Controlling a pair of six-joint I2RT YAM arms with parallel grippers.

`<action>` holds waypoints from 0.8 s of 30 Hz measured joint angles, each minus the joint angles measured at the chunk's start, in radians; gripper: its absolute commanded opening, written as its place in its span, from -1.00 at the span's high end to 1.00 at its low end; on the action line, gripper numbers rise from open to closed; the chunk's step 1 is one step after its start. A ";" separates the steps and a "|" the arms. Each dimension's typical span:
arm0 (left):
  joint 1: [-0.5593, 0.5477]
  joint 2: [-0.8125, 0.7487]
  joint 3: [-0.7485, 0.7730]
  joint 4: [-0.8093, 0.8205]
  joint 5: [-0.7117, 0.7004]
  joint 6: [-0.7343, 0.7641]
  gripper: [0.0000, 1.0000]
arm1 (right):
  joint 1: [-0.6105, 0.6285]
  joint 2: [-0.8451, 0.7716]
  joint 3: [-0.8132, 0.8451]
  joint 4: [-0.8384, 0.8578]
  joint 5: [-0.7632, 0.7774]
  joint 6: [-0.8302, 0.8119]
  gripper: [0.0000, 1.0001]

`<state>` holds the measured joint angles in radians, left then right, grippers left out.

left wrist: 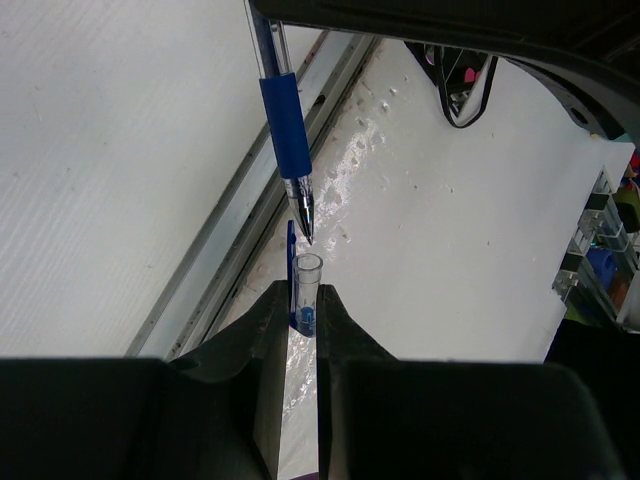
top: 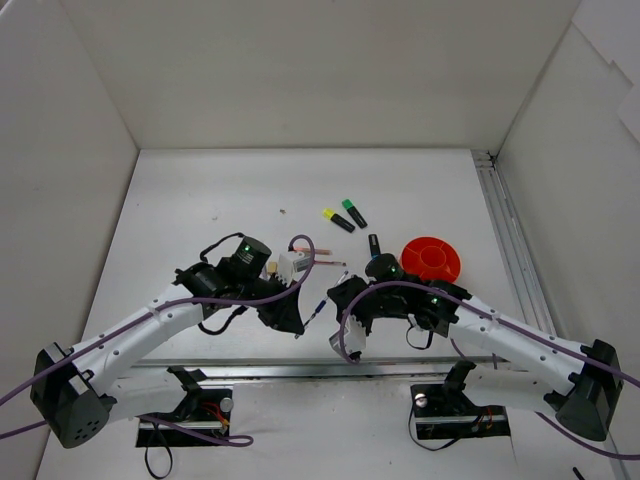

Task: Sort the stationery into containers
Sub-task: Close the pen cap on the pen.

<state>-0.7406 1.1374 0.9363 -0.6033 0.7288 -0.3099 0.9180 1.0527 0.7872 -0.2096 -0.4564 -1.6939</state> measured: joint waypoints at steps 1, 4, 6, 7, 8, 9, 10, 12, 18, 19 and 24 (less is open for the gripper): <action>0.000 0.000 0.000 0.000 0.000 0.000 1.00 | 0.000 0.002 0.000 -0.001 -0.006 -0.002 1.00; 0.000 0.001 0.000 0.000 0.001 0.000 1.00 | 0.000 0.012 0.000 -0.003 -0.021 -0.009 1.00; 0.000 0.002 0.000 0.000 0.001 0.000 1.00 | 0.000 0.017 0.000 -0.004 -0.031 -0.011 1.00; 0.000 0.003 0.000 0.000 0.002 0.001 1.00 | 0.000 0.019 0.000 -0.005 -0.035 -0.011 1.00; 0.000 0.005 0.000 0.000 0.002 0.001 1.00 | 0.000 0.020 0.000 -0.005 -0.039 -0.011 1.00; 0.000 0.008 0.000 0.000 0.003 0.002 1.00 | 0.000 0.021 0.000 -0.005 -0.042 -0.012 1.00; 0.000 0.010 0.000 0.000 0.004 0.004 1.00 | 0.000 0.021 0.000 -0.005 -0.044 -0.013 1.00; 0.000 0.013 0.000 0.001 0.004 0.005 1.00 | 0.000 0.022 0.000 -0.005 -0.048 -0.013 1.00; 0.000 0.013 0.000 0.002 0.010 0.008 1.00 | 0.000 0.027 0.000 -0.005 -0.057 -0.013 1.00; 0.000 0.013 0.000 0.002 0.011 0.008 1.00 | 0.000 0.027 0.000 -0.005 -0.058 -0.013 1.00; 0.000 0.014 0.000 0.003 0.016 0.008 1.00 | 0.000 0.027 0.000 -0.004 -0.069 -0.013 1.00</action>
<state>-0.7406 1.1519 0.9367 -0.5999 0.7444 -0.3016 0.9180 1.0794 0.7872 -0.2138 -0.5259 -1.7069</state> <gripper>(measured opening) 0.084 0.073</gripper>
